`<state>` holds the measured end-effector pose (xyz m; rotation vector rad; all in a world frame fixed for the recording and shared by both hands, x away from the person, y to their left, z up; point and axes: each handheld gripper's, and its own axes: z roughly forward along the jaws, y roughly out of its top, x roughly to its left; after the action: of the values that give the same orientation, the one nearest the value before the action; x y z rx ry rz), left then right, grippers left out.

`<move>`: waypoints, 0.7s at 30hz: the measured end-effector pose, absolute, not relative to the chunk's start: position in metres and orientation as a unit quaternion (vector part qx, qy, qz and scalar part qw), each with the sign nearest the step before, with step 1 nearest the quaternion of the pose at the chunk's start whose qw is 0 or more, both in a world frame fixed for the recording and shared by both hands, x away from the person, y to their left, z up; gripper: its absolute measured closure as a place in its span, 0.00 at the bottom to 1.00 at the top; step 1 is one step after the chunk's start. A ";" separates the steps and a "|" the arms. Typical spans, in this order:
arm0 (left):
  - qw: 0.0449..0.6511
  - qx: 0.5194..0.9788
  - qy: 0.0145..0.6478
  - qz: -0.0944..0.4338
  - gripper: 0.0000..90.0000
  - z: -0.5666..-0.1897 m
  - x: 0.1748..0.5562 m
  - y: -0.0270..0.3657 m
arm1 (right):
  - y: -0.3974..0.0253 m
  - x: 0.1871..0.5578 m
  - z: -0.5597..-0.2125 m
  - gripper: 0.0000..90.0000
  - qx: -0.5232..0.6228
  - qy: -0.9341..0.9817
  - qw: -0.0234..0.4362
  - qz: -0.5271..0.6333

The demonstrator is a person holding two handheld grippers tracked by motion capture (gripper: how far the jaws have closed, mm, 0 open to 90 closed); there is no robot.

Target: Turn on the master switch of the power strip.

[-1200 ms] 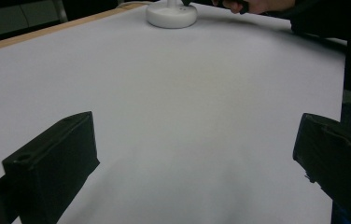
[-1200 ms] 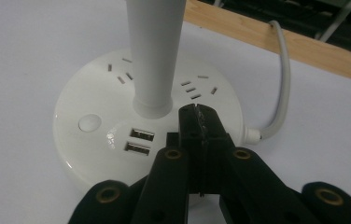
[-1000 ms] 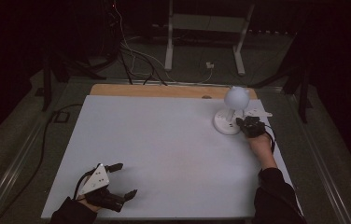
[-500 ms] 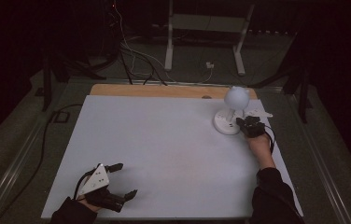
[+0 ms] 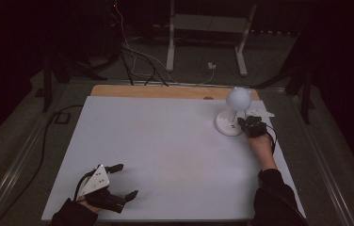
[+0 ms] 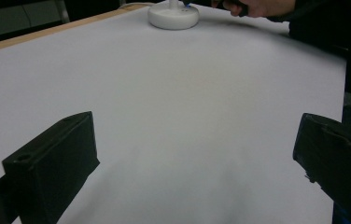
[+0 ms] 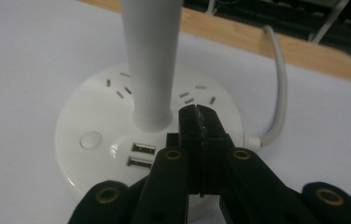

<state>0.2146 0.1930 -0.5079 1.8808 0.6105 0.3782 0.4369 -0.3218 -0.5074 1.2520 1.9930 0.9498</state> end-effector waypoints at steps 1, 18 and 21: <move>0.535 0.789 0.257 0.158 0.00 -0.508 0.214 0.193 | -0.322 0.436 -0.505 1.00 0.472 0.747 0.299 0.360; 0.536 0.788 0.256 0.162 0.00 -0.507 0.214 0.193 | -0.329 0.418 -0.489 0.89 0.470 0.749 0.263 0.386; 0.537 0.788 0.255 0.161 0.00 -0.507 0.214 0.193 | -0.325 0.415 -0.485 0.81 0.465 0.753 0.253 0.390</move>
<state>0.2136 0.1930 -0.5068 1.8752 0.6076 0.3842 0.4150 -0.3250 -0.4851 1.2651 2.0460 1.0612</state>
